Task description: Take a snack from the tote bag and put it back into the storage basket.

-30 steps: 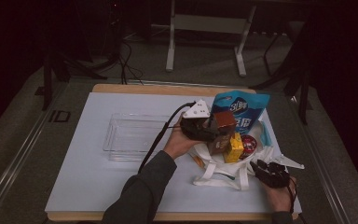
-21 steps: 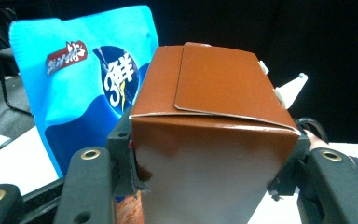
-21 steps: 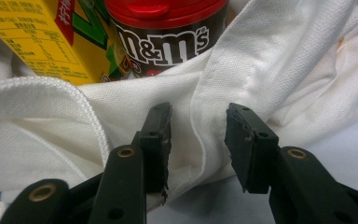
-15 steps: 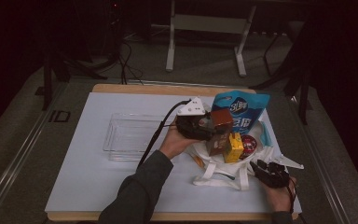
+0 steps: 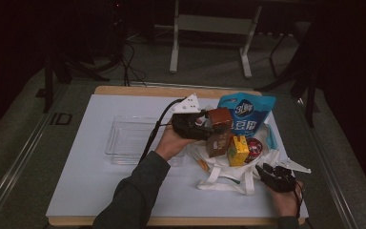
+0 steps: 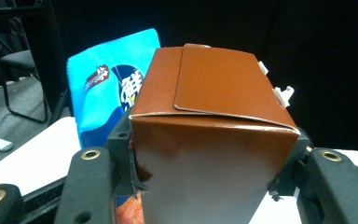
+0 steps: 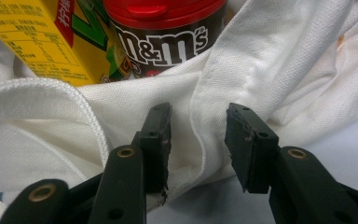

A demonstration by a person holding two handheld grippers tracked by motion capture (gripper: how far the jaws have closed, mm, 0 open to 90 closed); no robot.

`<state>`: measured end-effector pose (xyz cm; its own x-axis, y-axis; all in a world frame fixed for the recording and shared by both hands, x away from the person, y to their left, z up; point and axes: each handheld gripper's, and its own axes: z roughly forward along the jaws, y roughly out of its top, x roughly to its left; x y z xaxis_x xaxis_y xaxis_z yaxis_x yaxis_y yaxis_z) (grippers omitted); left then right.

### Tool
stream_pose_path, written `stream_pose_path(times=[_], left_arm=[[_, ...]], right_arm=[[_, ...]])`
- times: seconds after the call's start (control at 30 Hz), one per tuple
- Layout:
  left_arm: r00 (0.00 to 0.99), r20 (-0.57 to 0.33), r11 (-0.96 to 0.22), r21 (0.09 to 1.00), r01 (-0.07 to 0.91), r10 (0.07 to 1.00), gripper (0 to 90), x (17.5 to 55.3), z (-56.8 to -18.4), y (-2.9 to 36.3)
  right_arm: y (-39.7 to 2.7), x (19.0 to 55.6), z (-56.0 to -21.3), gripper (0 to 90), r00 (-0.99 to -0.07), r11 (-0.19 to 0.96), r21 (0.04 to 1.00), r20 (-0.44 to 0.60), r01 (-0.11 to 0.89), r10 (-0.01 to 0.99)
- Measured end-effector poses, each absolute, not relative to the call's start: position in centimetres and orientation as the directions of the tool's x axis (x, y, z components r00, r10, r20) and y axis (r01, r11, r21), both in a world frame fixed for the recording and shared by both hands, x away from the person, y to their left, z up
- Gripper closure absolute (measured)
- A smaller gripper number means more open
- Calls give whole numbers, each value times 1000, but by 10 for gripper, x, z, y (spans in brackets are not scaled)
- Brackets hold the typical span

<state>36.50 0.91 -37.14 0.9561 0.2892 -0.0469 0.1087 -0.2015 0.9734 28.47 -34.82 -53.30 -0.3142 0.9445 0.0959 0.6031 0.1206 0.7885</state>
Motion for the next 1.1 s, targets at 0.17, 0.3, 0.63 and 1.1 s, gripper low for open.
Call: stream_pose_path(times=[0.17, 0.3, 0.63, 1.1], left_arm=[[951, -47, -197, 974, 111, 305, 428, 365, -368, 18], [948, -40, -199, 974, 107, 316, 428, 365, -365, 26], [941, -36, -178, 979, 101, 336, 428, 360, -356, 44], [925, -24, -171, 981, 95, 379, 428, 354, -349, 75]], right_arm=[[-348, 285, -533, 601, -315, 118, 788, 99, 604, 944], [-348, 285, -533, 601, -315, 120, 788, 98, 603, 944], [-349, 285, -533, 601, -315, 116, 788, 102, 604, 944], [-349, 285, -533, 601, -316, 115, 789, 104, 604, 943]])
